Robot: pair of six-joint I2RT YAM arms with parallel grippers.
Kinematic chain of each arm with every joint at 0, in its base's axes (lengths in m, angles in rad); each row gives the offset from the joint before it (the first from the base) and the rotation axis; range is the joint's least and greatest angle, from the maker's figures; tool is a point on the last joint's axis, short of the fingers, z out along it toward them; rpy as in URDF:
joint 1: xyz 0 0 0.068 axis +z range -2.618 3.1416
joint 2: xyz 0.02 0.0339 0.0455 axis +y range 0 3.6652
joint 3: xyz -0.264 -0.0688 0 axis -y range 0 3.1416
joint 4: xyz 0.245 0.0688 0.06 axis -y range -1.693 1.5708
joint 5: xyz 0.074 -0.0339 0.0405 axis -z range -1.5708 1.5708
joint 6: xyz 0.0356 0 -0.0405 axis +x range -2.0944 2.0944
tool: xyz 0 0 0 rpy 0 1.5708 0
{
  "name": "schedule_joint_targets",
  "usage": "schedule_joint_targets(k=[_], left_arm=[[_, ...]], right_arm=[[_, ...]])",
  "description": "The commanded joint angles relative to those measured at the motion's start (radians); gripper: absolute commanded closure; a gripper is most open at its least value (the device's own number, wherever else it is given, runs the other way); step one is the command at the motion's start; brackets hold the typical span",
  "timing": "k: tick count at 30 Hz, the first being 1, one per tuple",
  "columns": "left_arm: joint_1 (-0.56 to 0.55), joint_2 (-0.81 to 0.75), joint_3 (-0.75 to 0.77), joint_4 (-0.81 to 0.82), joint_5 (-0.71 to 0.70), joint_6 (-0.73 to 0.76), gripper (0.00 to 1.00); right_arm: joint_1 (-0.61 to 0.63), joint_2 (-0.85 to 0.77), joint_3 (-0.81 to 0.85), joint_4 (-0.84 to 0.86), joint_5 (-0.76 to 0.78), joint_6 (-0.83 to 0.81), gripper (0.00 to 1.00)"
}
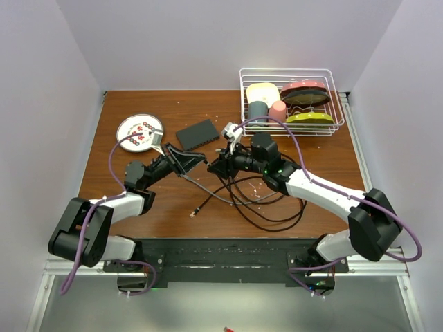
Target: Insert the plug into the switch port
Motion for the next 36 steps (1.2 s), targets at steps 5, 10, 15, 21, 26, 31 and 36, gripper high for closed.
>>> schedule_joint_targets(k=[5,10,15,21,26,31,36], left_arm=[[-0.003,-0.026,-0.006,0.15,0.117,0.047,1.0],[-0.003,-0.085,-0.016,0.16,0.141,0.067,1.0],[-0.003,-0.143,-0.027,0.163,0.142,0.077,1.0],[-0.003,-0.166,-0.027,0.169,0.151,0.076,1.0],[-0.004,-0.172,-0.029,0.187,0.152,0.06,1.0],[-0.012,-0.174,-0.03,0.218,0.154,0.045,1.0],[-0.026,-0.169,-0.029,0.236,0.152,0.042,1.0]], right_arm=[[-0.06,-0.071,0.058,0.042,-0.135,0.049,0.41],[-0.114,-0.071,0.027,0.194,-0.296,0.161,0.38],[-0.12,-0.036,0.015,0.298,-0.43,0.233,0.38],[-0.119,0.001,0.015,0.395,-0.533,0.31,0.4],[-0.117,0.008,0.029,0.332,-0.533,0.275,0.42],[-0.116,0.03,0.033,0.311,-0.521,0.265,0.44],[-0.103,0.054,0.036,0.309,-0.51,0.265,0.44]])
